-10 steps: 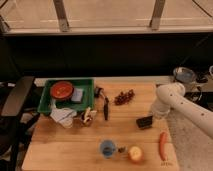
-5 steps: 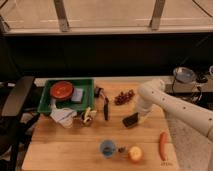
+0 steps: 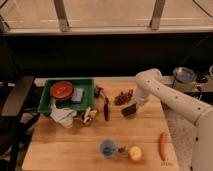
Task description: Wipe table surface with eraser
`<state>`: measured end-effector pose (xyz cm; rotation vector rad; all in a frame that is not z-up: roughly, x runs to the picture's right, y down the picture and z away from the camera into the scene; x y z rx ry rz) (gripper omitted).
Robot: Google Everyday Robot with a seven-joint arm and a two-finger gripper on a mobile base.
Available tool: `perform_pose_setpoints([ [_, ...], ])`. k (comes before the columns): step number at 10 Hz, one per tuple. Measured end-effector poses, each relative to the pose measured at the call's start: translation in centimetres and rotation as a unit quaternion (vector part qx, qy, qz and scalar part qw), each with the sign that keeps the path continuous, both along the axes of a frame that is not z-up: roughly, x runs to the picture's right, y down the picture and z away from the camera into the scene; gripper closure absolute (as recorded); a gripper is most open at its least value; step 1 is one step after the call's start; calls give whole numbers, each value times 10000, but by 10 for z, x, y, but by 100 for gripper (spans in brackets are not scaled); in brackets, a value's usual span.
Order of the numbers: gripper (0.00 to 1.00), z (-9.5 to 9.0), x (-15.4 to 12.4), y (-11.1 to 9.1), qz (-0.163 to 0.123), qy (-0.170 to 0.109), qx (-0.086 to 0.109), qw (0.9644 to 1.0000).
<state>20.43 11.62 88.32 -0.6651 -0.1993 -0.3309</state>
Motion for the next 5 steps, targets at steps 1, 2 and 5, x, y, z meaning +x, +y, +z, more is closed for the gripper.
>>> perform_pose_setpoints([
  [1, 100, 4, 13, -4, 91, 129, -15, 9999],
  [2, 100, 6, 24, -5, 177, 220, -27, 9996],
  [5, 100, 9, 65, -2, 516, 512, -83, 9973],
])
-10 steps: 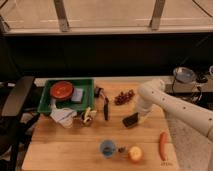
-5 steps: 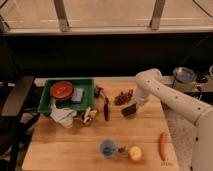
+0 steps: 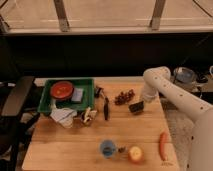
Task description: Wipe table surface with eraser
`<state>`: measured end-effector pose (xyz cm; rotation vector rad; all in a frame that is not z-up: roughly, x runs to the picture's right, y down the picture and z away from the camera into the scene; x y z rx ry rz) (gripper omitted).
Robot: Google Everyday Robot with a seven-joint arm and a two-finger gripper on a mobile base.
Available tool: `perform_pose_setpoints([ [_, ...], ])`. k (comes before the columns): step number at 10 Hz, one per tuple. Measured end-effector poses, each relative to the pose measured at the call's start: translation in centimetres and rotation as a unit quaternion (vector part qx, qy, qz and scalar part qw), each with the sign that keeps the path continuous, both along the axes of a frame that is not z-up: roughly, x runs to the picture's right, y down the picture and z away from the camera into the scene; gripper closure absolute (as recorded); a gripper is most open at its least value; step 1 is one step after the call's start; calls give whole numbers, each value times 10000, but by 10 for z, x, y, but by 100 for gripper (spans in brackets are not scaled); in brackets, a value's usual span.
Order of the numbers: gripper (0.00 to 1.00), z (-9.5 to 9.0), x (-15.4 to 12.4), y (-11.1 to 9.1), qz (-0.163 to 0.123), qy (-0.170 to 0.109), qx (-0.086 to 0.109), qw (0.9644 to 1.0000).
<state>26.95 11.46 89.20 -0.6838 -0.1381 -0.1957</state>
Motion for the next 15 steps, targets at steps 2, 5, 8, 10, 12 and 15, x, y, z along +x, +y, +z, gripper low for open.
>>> perform_pose_setpoints([
  [2, 100, -8, 28, 16, 175, 194, -56, 9996],
  [5, 100, -31, 39, 46, 187, 298, -9, 9994],
  [8, 100, -48, 20, 72, -76, 114, -29, 9999],
  [10, 100, -49, -15, 82, -365, -155, -68, 9992],
  [12, 100, -50, -50, 84, -638, -421, -59, 9971],
  [15, 100, -40, -80, 63, -932, -619, 64, 9937],
])
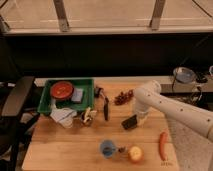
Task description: Wipe table surface with eraser
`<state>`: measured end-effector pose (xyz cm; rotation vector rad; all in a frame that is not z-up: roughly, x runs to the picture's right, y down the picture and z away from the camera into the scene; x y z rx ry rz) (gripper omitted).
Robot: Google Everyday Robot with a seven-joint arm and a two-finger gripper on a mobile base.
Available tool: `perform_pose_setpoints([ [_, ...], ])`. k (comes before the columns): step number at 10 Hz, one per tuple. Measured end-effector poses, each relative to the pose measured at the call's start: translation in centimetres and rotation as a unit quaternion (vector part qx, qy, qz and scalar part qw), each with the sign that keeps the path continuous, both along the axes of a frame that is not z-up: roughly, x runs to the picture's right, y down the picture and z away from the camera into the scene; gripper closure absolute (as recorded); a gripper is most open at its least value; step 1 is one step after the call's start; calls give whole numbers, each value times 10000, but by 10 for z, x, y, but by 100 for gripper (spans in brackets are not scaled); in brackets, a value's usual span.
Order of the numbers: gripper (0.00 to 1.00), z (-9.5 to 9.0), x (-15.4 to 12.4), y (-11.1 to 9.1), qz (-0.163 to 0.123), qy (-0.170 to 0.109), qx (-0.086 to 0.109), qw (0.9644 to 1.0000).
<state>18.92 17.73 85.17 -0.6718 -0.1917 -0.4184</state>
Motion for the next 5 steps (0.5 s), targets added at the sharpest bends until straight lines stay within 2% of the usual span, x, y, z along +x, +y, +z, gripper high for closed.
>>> perform_pose_setpoints([
  [3, 100, 18, 8, -42, 106, 144, 132, 9998],
  [5, 100, 20, 31, -54, 317, 242, 103, 9992],
])
